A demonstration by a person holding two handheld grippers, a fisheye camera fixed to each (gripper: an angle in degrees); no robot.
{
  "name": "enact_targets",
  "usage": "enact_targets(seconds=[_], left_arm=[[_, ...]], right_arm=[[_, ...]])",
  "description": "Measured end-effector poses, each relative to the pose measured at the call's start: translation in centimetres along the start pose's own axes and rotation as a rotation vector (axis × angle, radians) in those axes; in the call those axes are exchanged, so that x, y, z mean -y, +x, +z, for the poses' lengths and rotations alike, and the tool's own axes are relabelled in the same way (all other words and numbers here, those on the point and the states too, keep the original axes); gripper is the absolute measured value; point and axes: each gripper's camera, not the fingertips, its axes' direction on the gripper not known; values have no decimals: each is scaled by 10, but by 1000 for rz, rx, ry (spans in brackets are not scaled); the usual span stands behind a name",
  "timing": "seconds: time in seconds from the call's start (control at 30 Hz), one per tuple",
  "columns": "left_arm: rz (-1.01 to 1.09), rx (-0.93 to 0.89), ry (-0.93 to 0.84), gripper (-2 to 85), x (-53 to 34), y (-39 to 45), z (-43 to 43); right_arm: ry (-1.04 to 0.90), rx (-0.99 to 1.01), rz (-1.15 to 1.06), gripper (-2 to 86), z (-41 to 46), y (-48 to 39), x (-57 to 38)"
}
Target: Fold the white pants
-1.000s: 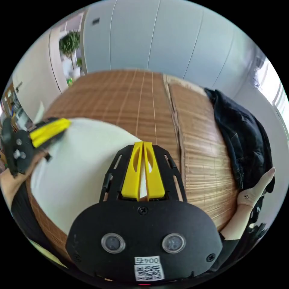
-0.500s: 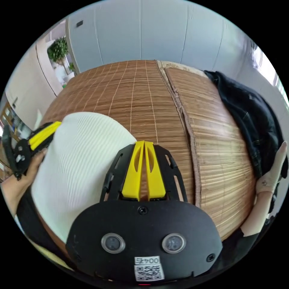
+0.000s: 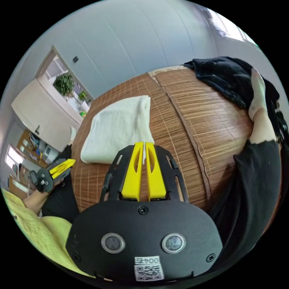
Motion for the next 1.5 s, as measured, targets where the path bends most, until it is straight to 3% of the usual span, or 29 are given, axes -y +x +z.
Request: enact_targets(seconds=[0.13, 0.53, 0.9, 1.2, 1.5], left_arm=[[118, 27, -65, 22, 11, 62, 31], [64, -33, -86, 87, 28, 101, 66], [-93, -21, -80, 58, 46, 92, 97], [-3, 89, -90, 54, 56, 122, 115], [-44, 3, -41, 19, 34, 80, 111]], right_arm=[[-103, -152, -136, 57, 24, -20, 2], [-133, 5, 30, 77, 29, 26, -1], [-137, -4, -11, 53, 38, 19, 9], [-139, -15, -30, 45, 47, 7, 19], [-138, -92, -107, 0, 52, -9, 33]])
